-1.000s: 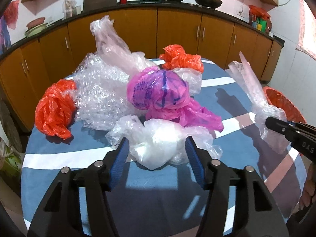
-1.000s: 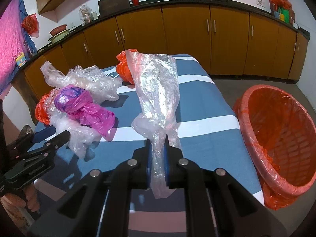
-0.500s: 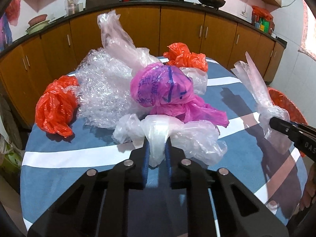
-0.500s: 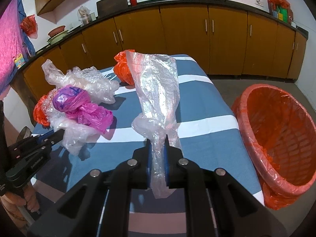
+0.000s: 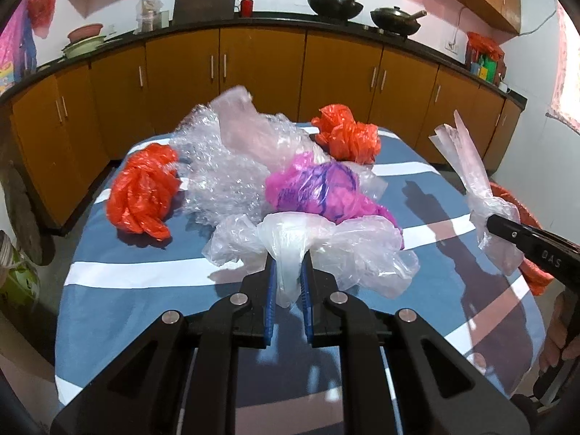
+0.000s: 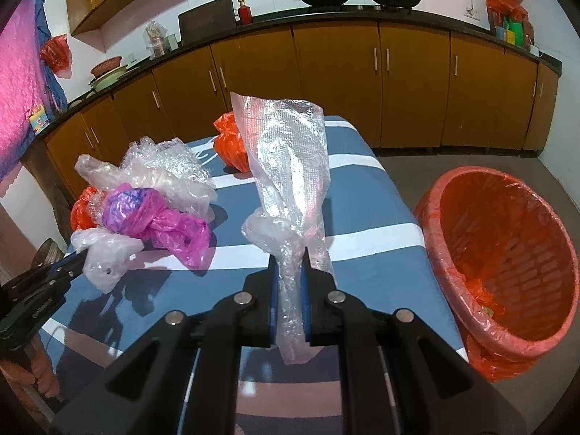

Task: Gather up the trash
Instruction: 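Close the left tool on the white plastic bag while the right tool holds the clear bag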

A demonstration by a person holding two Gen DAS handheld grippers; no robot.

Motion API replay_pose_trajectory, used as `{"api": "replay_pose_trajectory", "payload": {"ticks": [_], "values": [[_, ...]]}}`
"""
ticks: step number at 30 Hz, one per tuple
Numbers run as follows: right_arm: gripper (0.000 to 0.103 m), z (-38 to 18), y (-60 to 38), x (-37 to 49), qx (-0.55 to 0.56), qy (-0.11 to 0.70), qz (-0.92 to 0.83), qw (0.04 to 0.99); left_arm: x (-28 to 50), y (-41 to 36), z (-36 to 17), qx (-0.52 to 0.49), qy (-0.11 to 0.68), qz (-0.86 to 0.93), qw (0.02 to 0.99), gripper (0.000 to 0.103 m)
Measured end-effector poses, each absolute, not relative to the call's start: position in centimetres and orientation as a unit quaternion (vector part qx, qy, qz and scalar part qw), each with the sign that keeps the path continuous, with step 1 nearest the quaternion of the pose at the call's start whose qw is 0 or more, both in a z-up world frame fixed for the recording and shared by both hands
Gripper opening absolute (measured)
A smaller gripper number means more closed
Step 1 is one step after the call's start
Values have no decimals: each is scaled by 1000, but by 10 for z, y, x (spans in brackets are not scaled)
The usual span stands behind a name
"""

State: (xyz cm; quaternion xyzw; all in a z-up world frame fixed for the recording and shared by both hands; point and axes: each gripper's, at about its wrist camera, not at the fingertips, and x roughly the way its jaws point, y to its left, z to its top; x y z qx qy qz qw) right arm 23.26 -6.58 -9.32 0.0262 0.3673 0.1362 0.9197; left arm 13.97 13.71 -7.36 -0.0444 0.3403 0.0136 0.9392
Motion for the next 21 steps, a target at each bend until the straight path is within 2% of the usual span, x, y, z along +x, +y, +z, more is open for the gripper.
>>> {"api": "replay_pose_trajectory", "payload": {"ticks": [21], "values": [[12, -69, -101, 219, 40, 340, 116, 933, 141, 101, -33, -33, 293, -27, 955, 12]]}}
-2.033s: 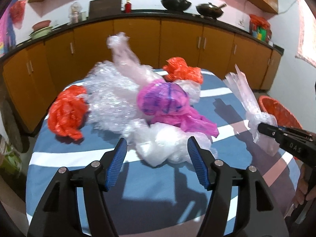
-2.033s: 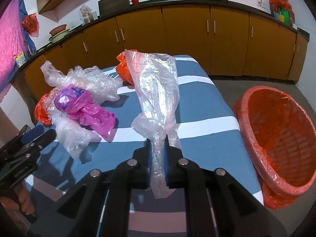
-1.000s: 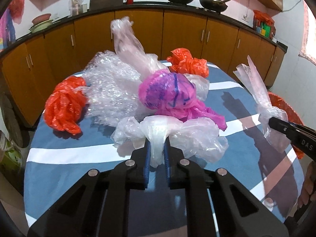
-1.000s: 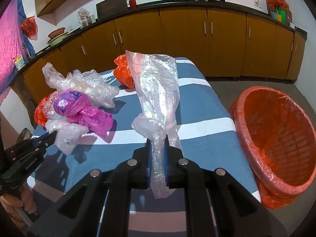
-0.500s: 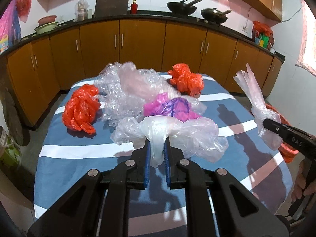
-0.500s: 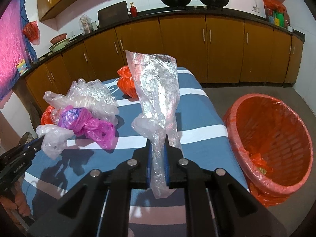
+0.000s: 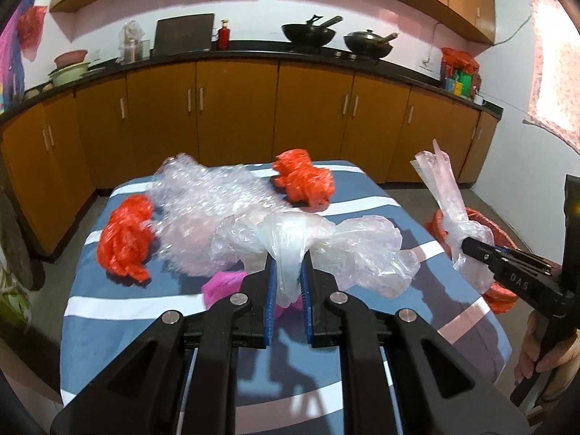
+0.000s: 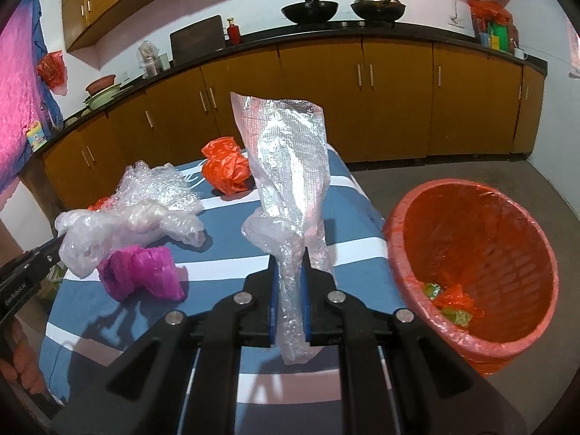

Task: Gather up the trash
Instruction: 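Close the left tool on the white plastic bag while the right tool holds the clear bag, then carry both bags over the wastebasket and open both tools to drop them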

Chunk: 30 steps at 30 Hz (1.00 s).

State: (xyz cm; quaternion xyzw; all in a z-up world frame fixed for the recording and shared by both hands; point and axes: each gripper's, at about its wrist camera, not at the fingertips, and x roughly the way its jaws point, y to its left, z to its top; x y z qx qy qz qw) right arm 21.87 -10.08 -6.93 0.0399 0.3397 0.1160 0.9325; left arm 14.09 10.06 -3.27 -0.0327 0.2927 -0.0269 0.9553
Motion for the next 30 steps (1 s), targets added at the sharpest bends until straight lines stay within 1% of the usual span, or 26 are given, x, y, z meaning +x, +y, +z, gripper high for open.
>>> {"api": "replay_pose_trajectory", "payload": {"ticks": [12, 24, 30], "values": [[12, -67, -142, 215, 48, 330, 77, 940, 161, 48, -30, -18, 290, -63, 955, 12], [12, -64, -225, 211, 83, 311, -5, 947, 180, -25, -29, 5, 290, -129, 948, 12], [12, -59, -257, 208, 92, 299, -35, 949, 192, -55, -33, 7, 302, -155, 941, 12]]}}
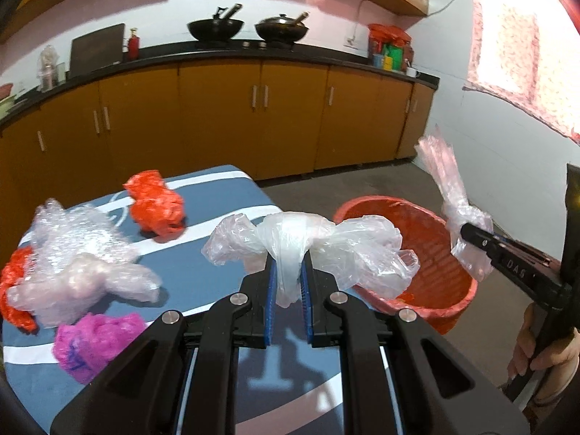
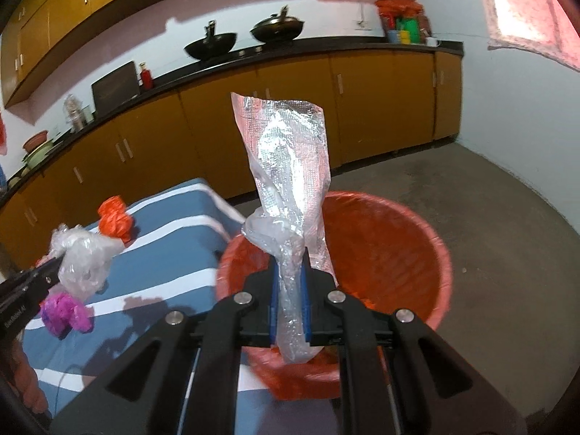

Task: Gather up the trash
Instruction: 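Carry both bags over the wastebasket and open both tools to drop them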

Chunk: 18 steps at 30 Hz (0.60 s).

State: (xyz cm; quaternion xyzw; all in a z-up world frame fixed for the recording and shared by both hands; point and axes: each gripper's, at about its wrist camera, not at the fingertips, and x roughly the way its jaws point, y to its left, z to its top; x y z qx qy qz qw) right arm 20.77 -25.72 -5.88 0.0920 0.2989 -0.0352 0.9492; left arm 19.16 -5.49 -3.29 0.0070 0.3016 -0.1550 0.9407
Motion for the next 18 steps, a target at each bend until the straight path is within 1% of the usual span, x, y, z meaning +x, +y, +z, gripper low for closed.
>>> {"api": "replay_pose_trajectory", "payload": {"ticks": [11, 18], "values": [[12, -72, -295, 209, 106, 314, -64, 941, 215, -130, -40, 51, 298, -203, 931, 12], [12, -85, -311, 219, 115, 324, -76, 936, 234, -160, -52, 70, 305, -219, 924, 12]]}}
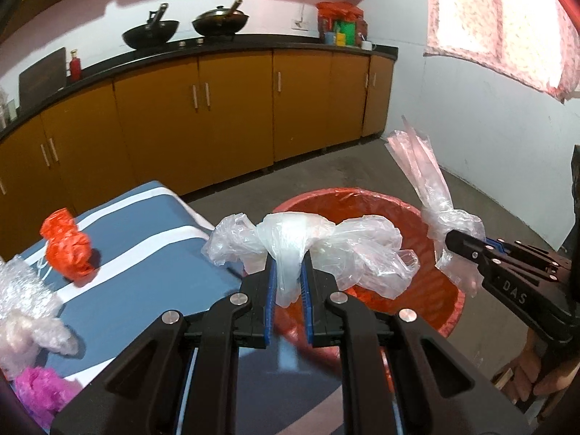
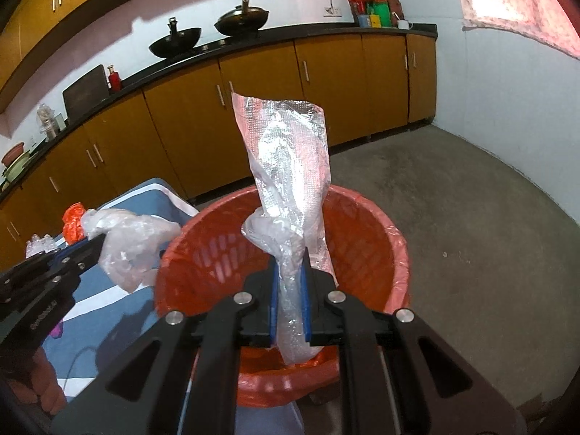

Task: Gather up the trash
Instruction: 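Carry both bags over the wastebasket and open both tools to drop them, then return to the table and close the right tool on the pink bag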

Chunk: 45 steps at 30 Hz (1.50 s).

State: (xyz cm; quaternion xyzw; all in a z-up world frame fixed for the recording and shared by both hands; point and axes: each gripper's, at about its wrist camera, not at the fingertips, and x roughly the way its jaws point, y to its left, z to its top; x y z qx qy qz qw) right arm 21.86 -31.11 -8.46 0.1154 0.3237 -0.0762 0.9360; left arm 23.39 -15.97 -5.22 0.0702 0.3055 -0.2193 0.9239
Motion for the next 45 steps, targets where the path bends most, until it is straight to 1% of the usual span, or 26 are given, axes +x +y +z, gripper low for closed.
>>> {"api": "replay_pose_trajectory", "payload": {"ticks": [6, 9, 10, 11, 12, 14, 24, 28, 31, 36, 40, 42, 45], "values": [[12, -92, -319, 226, 118, 325, -76, 935, 242, -178, -59, 80, 311, -235, 917, 13], [18, -92, -320, 228, 119, 323, -76, 936, 243, -186, -62, 84, 311, -243, 915, 14], [19, -92, -321, 228, 120, 321, -76, 936, 244, -187, -62, 84, 311, -243, 915, 16], [24, -93, -323, 227, 123, 320, -75, 936, 245, -189, -64, 83, 312, -246, 914, 20], [27, -93, -323, 227, 124, 319, -75, 936, 245, -189, -65, 83, 314, -246, 913, 28], [29, -95, -325, 225, 125, 319, -75, 936, 246, -189, -66, 81, 314, -247, 913, 36], [29, -97, -329, 222, 127, 322, -79, 935, 244, -178, -67, 73, 320, -238, 914, 37], [29, -93, -327, 220, 124, 321, -77, 936, 239, -160, -62, 62, 316, -226, 920, 37], [30, -89, -319, 219, 121, 319, -71, 938, 231, -142, -58, 53, 309, -212, 925, 41], [32, -82, -295, 221, 113, 317, -44, 940, 213, -103, -49, 43, 290, -176, 940, 42], [33, -75, -258, 224, 102, 320, -4, 942, 188, -53, -42, 31, 271, -130, 953, 42], [34, -74, -235, 226, 93, 323, 20, 942, 178, -29, -40, 28, 262, -105, 959, 45], [35, -72, -193, 229, 75, 329, 65, 939, 161, 15, -37, 19, 249, -55, 967, 47]]}}
